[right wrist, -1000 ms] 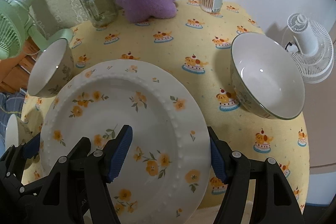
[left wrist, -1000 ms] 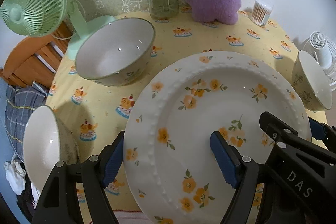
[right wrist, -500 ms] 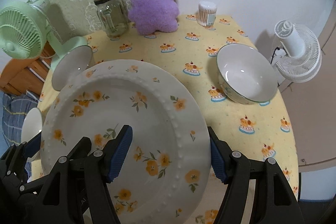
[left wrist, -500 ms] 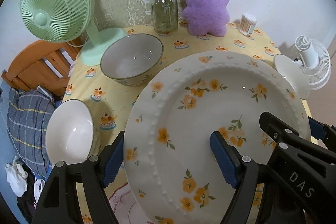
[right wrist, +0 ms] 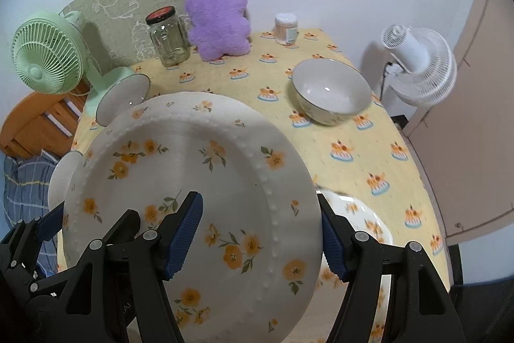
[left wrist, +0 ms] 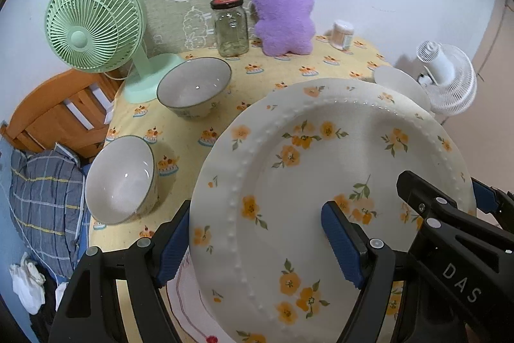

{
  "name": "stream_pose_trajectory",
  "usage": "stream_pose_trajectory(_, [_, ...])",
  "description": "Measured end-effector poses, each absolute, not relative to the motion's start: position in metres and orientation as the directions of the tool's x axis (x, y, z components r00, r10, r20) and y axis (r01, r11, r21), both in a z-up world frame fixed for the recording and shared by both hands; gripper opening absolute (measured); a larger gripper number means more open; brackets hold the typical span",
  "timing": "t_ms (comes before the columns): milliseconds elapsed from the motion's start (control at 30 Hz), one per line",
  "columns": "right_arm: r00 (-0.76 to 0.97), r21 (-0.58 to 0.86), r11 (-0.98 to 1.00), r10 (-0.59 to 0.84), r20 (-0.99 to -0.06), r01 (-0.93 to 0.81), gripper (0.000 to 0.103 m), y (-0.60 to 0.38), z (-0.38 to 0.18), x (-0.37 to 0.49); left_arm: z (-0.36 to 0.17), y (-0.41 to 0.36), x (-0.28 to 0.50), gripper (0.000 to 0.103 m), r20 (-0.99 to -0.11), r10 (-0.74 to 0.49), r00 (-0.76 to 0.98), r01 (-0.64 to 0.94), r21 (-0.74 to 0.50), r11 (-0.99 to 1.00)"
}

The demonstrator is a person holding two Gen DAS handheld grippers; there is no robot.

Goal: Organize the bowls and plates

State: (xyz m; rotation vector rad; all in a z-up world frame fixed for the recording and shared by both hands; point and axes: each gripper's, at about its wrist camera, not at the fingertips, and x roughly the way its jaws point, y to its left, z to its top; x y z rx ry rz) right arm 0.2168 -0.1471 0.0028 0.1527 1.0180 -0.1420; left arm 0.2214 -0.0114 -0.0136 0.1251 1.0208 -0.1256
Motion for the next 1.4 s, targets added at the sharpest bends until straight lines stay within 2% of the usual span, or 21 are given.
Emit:
stream_pose_trajectory(467, [0.504,0.065,0.974,-0.055,-0.862,0.217,0.071,-0.175,-0.016,0.166,-0.03,-0.044,0.183,0.08,-0.876,-0.072,0.476,0.207,0.032,0.978])
stream_pose_trajectory(700, [0.478,0.037,0.98,-0.063,-0.876,0.196,0.071,-0.21,-0.027,0.155,-0.048,-0.074,0.172,0.078,-0.903,-0.1,0.417,0.187,-0.022,0.982])
stream_pose_trajectory(1400, [0.389,0.011,0.996,-0.026,-0.921,0.093,0.071,-0.284,-0.076,0.16,-0.099,-0.144,0.162,0.078,-0.938,-0.074,0.338,0.091,-0.046,0.995])
